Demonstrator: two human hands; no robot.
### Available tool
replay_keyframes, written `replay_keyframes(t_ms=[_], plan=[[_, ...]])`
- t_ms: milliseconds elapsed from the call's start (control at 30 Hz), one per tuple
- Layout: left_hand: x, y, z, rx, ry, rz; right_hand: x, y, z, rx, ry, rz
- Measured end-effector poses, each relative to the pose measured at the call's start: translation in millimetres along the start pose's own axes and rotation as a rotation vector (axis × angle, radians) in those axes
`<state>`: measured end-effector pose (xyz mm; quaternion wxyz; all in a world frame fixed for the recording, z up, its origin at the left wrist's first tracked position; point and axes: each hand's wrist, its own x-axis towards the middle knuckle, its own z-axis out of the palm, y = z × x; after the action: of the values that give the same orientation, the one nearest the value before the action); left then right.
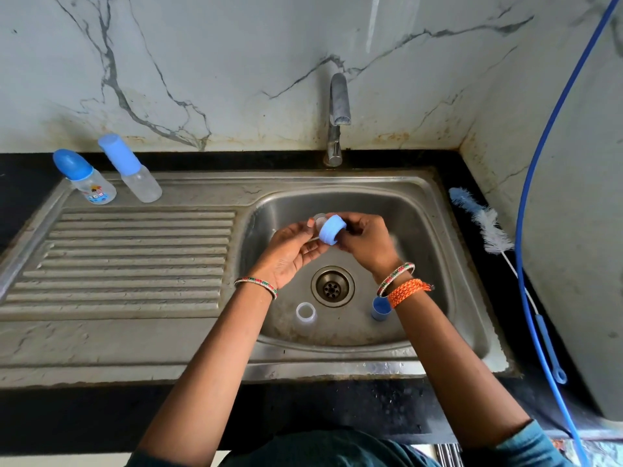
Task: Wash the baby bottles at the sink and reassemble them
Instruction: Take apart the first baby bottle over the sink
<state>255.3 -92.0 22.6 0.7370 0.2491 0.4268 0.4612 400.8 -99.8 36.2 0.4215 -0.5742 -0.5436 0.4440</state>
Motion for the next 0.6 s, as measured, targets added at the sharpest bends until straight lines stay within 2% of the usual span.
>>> replay_keyframes(t_ms=[67, 167, 300, 433, 600], plan=[[7.4, -4.0, -4.9, 0.017, 0.06, -0.048, 4.0, 5.9, 2.6, 0.024, -0.024, 0.042], [25.7, -15.6, -16.6, 0.043, 0.23, -0.105, 16.6, 25.7, 9.8, -0.037, 0.012, 0.154], [53.1, -35.6, -43.0, 0.07, 0.408, -0.14, 44.7, 71.6, 18.5, -0.243, 0.13, 0.329], [82.6, -54.0, -71.3, 0.128, 0.488, -0.165, 70.5, 117.9, 23.9, -0.345, 0.027, 0.437], [130.1, -73.1, -97.2, 0.34, 0.556, -0.223, 107.2, 162.1, 42.7, -0.392, 0.055, 0.518]])
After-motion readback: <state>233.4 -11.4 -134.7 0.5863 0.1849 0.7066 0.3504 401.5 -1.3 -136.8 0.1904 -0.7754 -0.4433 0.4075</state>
